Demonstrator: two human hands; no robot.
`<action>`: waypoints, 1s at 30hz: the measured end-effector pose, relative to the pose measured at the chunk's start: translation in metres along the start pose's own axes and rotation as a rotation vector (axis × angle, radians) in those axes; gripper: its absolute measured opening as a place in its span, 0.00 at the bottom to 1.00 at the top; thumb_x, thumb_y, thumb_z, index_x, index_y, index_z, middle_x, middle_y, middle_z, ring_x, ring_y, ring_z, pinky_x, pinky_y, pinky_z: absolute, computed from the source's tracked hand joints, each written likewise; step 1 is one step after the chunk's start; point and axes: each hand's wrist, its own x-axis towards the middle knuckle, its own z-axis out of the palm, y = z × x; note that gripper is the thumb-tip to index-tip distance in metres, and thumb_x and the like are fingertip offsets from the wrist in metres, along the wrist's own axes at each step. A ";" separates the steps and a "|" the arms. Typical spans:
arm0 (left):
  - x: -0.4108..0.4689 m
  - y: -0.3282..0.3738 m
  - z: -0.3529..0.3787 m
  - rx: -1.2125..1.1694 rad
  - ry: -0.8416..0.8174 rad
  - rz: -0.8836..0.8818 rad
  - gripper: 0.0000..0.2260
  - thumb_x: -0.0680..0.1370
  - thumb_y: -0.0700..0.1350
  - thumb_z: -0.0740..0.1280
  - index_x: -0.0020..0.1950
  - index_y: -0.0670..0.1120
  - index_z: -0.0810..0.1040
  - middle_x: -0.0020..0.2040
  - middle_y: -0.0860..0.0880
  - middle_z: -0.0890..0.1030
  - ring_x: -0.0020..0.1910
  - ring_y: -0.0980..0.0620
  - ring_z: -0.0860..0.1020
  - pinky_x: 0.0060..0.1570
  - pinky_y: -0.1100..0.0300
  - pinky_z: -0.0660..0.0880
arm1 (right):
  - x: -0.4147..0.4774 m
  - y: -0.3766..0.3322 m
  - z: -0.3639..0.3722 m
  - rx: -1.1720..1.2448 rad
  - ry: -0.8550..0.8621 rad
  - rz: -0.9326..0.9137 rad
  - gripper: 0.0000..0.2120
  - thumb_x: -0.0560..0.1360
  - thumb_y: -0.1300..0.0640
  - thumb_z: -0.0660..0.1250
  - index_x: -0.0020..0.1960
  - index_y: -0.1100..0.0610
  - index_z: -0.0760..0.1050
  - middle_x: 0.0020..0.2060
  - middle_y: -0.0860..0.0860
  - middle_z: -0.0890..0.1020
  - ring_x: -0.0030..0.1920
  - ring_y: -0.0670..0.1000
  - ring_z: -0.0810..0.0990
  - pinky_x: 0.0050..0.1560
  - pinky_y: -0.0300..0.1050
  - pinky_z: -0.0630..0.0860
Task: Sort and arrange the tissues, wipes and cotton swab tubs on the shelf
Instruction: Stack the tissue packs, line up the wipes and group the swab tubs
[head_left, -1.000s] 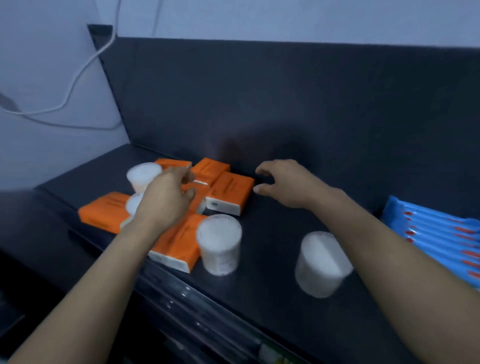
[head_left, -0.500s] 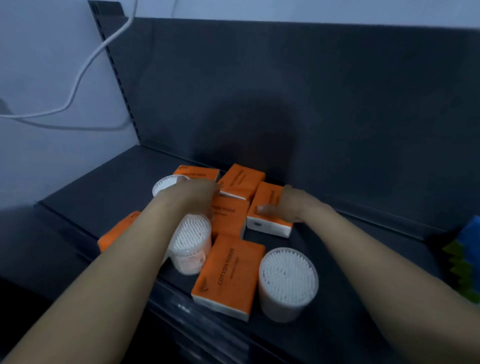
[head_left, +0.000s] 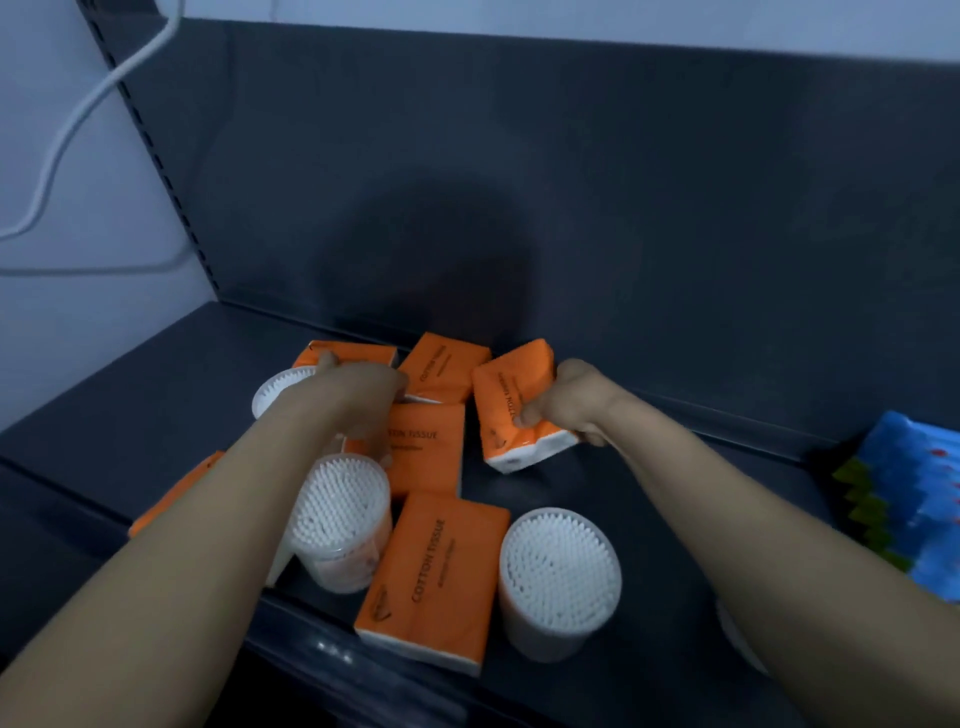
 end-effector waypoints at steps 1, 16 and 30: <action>0.002 -0.002 -0.001 -0.050 -0.012 0.004 0.25 0.67 0.53 0.75 0.58 0.53 0.69 0.60 0.50 0.74 0.63 0.43 0.67 0.62 0.51 0.63 | -0.006 0.000 -0.007 0.012 0.019 -0.026 0.20 0.66 0.59 0.76 0.54 0.59 0.72 0.48 0.52 0.78 0.44 0.51 0.77 0.41 0.43 0.75; -0.050 0.074 -0.066 -0.667 0.593 0.357 0.16 0.71 0.48 0.72 0.57 0.50 0.75 0.53 0.50 0.75 0.48 0.51 0.74 0.45 0.59 0.67 | -0.096 0.062 -0.129 0.153 0.443 -0.170 0.11 0.72 0.57 0.70 0.50 0.57 0.70 0.39 0.47 0.73 0.37 0.45 0.72 0.32 0.40 0.65; -0.182 0.416 -0.087 -0.821 0.666 0.794 0.14 0.71 0.50 0.72 0.50 0.46 0.73 0.39 0.54 0.74 0.35 0.60 0.71 0.34 0.66 0.66 | -0.312 0.313 -0.280 0.253 0.934 -0.057 0.14 0.70 0.58 0.71 0.53 0.59 0.72 0.44 0.53 0.78 0.43 0.54 0.78 0.44 0.50 0.77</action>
